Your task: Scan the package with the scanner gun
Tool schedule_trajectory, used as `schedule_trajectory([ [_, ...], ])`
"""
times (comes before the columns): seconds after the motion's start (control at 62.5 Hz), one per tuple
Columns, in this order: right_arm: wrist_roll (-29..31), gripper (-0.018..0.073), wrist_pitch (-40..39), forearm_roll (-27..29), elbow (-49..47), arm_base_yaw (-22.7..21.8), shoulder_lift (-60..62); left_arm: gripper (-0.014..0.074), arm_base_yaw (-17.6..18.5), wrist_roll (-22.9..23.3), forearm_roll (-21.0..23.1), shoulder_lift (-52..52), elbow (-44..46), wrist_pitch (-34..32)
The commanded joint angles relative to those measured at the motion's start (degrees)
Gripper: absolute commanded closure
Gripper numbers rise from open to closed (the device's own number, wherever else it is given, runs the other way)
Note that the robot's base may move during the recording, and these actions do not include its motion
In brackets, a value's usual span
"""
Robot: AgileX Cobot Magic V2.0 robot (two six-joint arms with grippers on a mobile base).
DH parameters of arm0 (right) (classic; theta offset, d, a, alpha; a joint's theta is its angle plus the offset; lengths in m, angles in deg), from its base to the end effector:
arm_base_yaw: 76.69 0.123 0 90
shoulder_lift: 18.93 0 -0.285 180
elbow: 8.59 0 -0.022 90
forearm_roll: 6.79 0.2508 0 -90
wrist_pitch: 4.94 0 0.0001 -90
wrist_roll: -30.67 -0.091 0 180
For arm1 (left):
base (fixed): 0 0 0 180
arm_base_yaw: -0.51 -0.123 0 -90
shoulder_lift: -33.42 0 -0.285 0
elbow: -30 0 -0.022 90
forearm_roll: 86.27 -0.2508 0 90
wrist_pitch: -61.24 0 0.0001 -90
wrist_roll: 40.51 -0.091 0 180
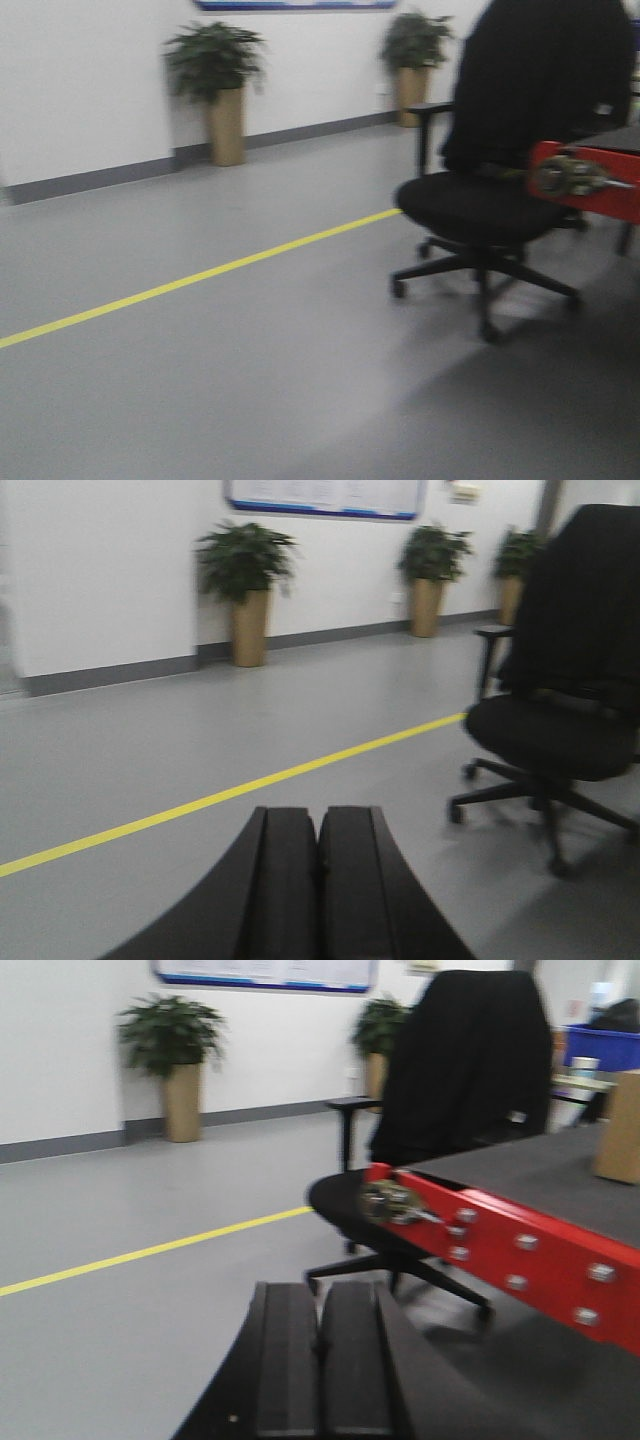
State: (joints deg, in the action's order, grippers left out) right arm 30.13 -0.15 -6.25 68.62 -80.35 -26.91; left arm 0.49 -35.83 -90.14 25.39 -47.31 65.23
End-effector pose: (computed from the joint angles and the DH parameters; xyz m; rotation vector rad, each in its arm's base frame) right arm 0.0567 -0.0036 0.2055 0.0643 1.5692 -0.0348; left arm 0.0570 0.0005 0.2061 -0.0151 1.5589 -0.0073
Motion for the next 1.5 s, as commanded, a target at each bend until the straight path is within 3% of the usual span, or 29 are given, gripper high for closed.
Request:
schedule_trajectory([
  [0.0,0.03,0.0721,-1.39,-0.18,0.0,-0.13,0.2,0.0707,-0.24,0.19,-0.09,0.24,0.09,-1.08],
  [1.487,0.03,0.0721,-1.39,-0.18,0.0,-0.13,0.2,0.0707,-0.24,0.19,-0.09,0.24,0.09,-1.08],
])
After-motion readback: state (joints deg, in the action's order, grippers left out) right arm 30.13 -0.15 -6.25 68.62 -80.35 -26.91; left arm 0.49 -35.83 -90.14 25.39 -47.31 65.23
